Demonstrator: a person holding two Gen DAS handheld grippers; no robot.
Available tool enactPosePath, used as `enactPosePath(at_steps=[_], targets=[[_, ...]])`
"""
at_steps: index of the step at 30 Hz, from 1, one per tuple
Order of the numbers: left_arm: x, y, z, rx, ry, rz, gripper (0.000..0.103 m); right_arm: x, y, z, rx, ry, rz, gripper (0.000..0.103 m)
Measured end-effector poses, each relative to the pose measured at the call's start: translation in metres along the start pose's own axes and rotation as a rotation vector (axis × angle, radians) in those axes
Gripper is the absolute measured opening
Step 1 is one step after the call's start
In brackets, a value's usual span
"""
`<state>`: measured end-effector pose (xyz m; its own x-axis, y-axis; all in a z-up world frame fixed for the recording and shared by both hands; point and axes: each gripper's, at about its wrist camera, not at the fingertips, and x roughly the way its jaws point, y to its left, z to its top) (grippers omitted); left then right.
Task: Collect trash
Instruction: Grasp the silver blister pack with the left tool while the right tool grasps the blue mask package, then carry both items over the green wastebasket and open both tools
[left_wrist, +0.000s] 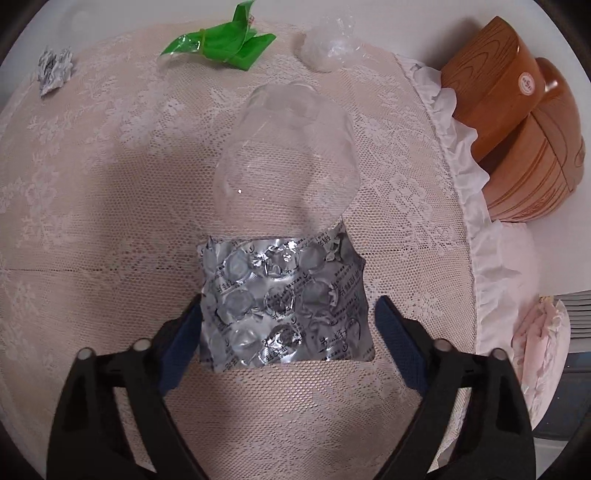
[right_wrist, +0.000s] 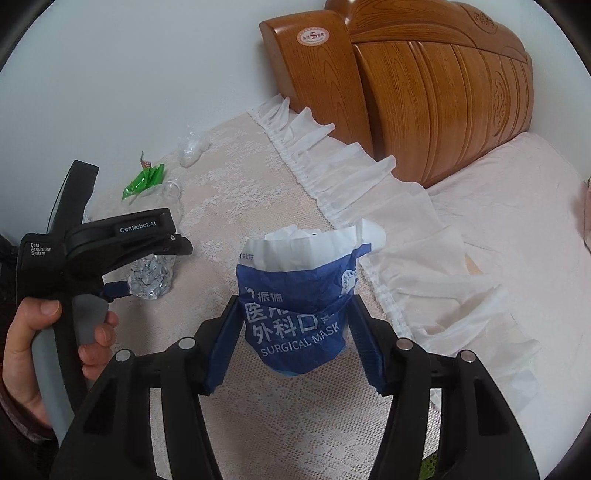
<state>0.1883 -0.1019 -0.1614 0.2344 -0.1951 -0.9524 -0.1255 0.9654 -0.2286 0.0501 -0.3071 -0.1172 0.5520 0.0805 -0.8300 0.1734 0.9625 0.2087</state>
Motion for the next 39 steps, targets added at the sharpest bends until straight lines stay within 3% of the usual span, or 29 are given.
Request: enactPosePath(at_steps=[5, 12, 21, 28, 34, 39], targets=[[-0.003, -0.004, -0.001, 0.076, -0.012, -0.007, 0.065, -0.005, 0.001, -0.006, 0.003, -0.001, 0.005, 0.059], [-0.039, 0.01, -0.02, 0.177, -0.072, -0.024, 0.064, -0.02, 0.014, -0.017, -0.011, -0.022, 0.01, 0.059], [-0.106, 0.045, -0.092, 0.407, -0.133, -0.073, 0.064, -0.047, 0.044, -0.053, -0.024, -0.019, 0.036, 0.059], [-0.125, 0.067, -0.138, 0.515, -0.129, -0.067, 0.064, -0.059, 0.062, -0.095, -0.029, 0.023, 0.044, 0.059], [-0.133, 0.05, -0.158, 0.598, -0.134, -0.11, 0.064, -0.074, 0.053, -0.113, 0.005, 0.001, 0.014, 0.059], [-0.133, 0.012, -0.188, 0.728, -0.107, -0.165, 0.064, -0.096, 0.023, -0.131, 0.076, -0.024, -0.055, 0.059]])
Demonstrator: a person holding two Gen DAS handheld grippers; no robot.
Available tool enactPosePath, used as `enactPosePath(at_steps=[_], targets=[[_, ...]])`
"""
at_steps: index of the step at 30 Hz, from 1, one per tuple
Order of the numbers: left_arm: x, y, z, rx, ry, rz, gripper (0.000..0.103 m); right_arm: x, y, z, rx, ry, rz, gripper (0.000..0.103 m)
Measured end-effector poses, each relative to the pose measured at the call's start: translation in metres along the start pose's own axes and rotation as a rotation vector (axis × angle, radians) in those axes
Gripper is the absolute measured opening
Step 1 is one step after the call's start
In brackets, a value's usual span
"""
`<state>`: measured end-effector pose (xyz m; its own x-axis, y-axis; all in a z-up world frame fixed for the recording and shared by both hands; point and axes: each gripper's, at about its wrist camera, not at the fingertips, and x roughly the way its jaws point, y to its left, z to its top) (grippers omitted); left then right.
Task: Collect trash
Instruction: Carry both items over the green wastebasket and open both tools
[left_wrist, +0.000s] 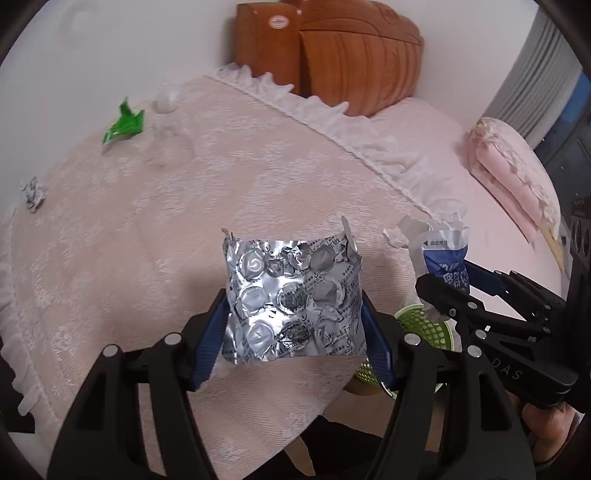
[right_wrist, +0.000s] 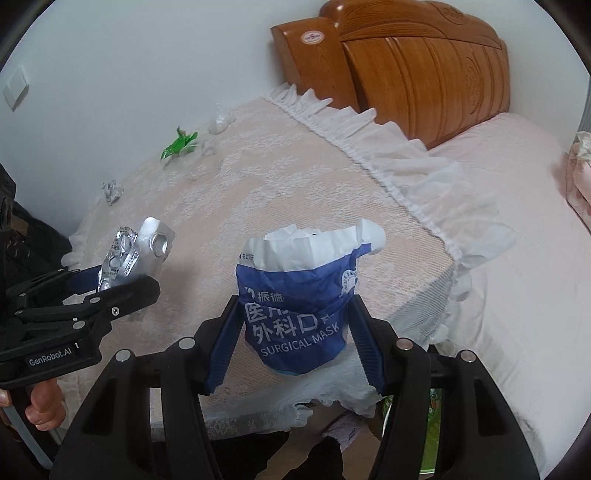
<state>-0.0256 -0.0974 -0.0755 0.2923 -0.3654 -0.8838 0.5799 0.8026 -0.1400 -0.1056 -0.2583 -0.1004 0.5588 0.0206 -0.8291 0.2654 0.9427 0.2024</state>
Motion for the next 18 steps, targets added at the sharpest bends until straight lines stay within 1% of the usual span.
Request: enactPosePath(at_steps=[6, 11, 14, 18], targets=[[0.02, -0.076, 0.003, 0.173, 0.047, -0.111, 0.064, -0.029, -0.065, -0.034, 0.138, -0.005, -0.109, 0.059], [0.039, -0.143, -0.004, 0.324, 0.088, -0.182, 0.064, -0.051, -0.129, -0.075, 0.271, 0.003, -0.202, 0.059], [0.052, -0.179, -0.013, 0.399, 0.115, -0.219, 0.064, -0.061, -0.162, -0.097, 0.337, 0.01, -0.247, 0.059], [0.074, -0.22, -0.028, 0.496, 0.146, -0.235, 0.064, -0.069, -0.204, -0.126, 0.419, 0.028, -0.292, 0.059]])
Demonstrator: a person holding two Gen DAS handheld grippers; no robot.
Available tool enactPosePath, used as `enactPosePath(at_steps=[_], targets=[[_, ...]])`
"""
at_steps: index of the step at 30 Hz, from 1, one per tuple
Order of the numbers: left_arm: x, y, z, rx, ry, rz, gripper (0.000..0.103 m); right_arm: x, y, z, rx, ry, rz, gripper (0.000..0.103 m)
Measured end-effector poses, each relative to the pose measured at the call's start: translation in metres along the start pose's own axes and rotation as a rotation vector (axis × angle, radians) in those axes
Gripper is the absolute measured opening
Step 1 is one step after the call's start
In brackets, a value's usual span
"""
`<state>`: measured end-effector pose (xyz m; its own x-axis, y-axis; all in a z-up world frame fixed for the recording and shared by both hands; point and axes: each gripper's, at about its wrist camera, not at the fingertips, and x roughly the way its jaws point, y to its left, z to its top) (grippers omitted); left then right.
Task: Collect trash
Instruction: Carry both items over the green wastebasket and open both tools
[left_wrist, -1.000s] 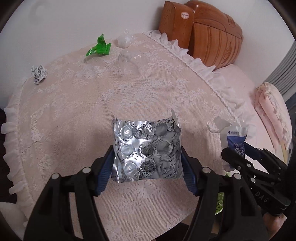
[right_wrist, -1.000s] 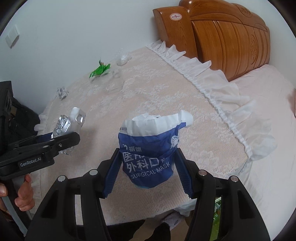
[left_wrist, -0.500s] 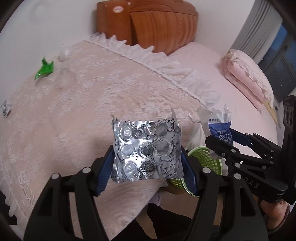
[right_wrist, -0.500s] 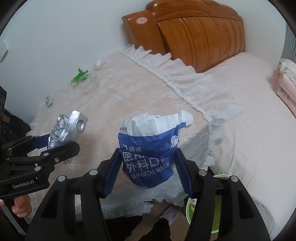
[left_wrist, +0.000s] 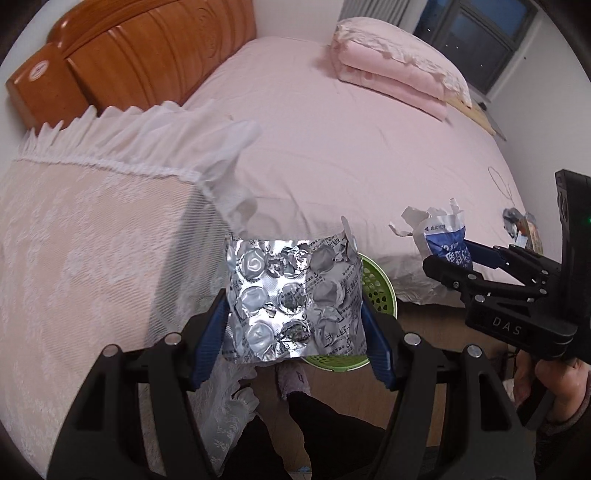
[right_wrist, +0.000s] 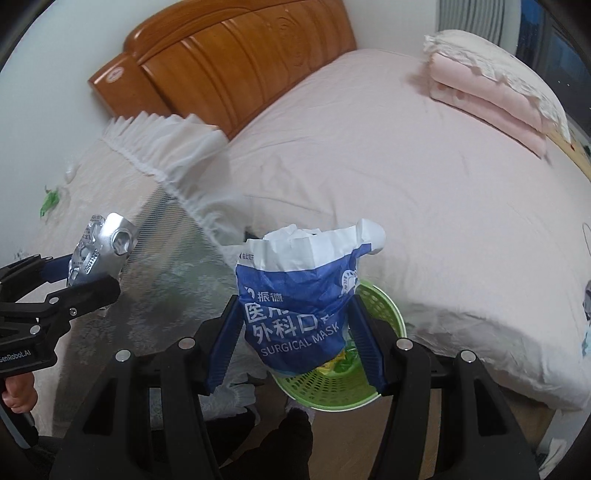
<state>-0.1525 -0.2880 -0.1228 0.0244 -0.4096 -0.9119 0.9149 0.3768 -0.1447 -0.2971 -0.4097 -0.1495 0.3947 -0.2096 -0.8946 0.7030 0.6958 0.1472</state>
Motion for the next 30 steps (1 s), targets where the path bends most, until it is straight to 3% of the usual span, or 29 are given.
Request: enactPosePath(at_steps=[8, 22, 30], targets=[[0.058, -0.05, 0.003, 0.099, 0.115, -0.033, 0.064, 0.011, -0.058, -0.014, 0.09, 0.034, -0.025, 0.059], [0.11, -0.081, 0.009, 0.179, 0.218, -0.057, 0.067, 0.027, -0.094, -0.025, 0.152, 0.073, -0.022, 0.059], [0.121, -0.09, 0.006, 0.202, 0.245, -0.054, 0.09, 0.034, -0.106, -0.026, 0.183, 0.081, -0.035, 0.059]])
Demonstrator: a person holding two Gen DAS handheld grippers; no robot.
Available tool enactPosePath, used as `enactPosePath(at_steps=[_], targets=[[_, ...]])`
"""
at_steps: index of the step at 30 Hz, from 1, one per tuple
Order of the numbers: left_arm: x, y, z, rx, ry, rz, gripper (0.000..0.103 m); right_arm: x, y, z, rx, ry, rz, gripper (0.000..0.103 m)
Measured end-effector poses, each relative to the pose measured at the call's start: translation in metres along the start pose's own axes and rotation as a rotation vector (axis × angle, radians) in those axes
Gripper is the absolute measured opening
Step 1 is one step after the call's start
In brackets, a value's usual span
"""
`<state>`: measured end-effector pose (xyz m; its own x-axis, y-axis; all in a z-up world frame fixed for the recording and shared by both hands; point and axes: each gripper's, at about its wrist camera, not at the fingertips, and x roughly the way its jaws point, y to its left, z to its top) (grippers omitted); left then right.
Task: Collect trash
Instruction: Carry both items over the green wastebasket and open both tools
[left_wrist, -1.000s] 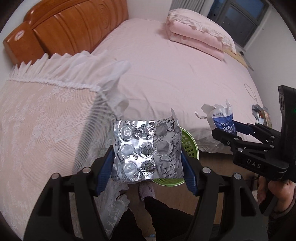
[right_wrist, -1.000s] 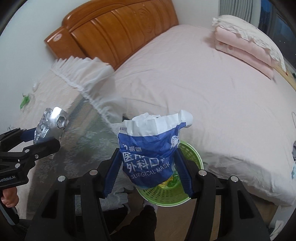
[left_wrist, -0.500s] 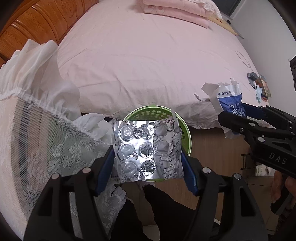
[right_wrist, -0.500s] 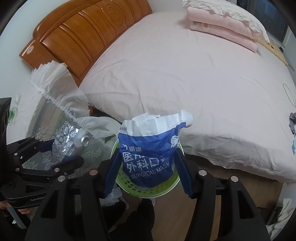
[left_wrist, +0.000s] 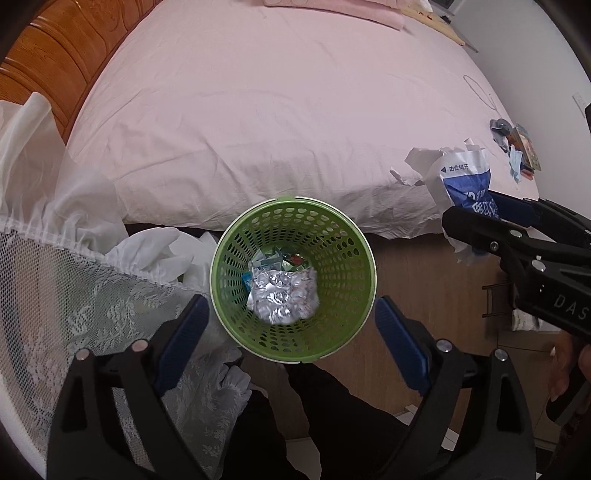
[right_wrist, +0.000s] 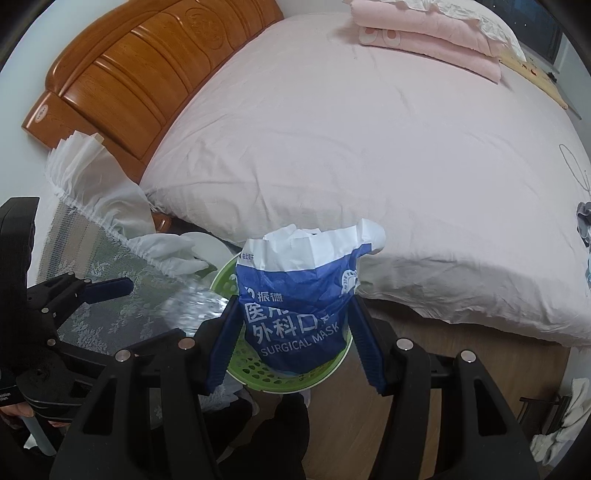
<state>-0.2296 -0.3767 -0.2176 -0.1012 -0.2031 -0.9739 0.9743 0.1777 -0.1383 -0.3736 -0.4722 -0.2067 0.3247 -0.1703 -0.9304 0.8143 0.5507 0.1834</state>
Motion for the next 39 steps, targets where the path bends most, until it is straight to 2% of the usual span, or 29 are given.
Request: enactPosePath(at_steps=[8, 11, 19, 21, 23, 26, 29, 39], targets=[[-0.023, 0.015, -0.007, -0.058, -0.049, 0.035, 0.092, 0.01, -0.002, -0.001, 0.012, 0.023, 0.011, 0.06], [-0.042, 0.026, -0.013, -0.094, -0.092, 0.063, 0.095, 0.018, 0.008, -0.004, -0.011, 0.043, 0.026, 0.06], [-0.08, 0.05, -0.034, -0.16, -0.152, 0.123, 0.095, 0.047, 0.045, -0.018, -0.088, 0.115, 0.057, 0.062], [-0.084, 0.055, -0.038, -0.171, -0.158, 0.127, 0.095, 0.053, 0.055, -0.021, -0.121, 0.132, 0.046, 0.064], [-0.087, 0.058, -0.041, -0.181, -0.161, 0.135, 0.095, 0.058, 0.064, -0.023, -0.159, 0.149, 0.026, 0.079], [-0.089, 0.062, -0.043, -0.195, -0.165, 0.139, 0.095, 0.061, 0.077, -0.026, -0.224, 0.155, -0.019, 0.094], [-0.091, 0.065, -0.044, -0.206, -0.171, 0.14, 0.095, 0.061, 0.086, -0.028, -0.263, 0.154, -0.041, 0.095], [-0.107, 0.072, -0.05, -0.235, -0.208, 0.168, 0.095, 0.046, 0.092, -0.018, -0.264, 0.109, -0.028, 0.095]])
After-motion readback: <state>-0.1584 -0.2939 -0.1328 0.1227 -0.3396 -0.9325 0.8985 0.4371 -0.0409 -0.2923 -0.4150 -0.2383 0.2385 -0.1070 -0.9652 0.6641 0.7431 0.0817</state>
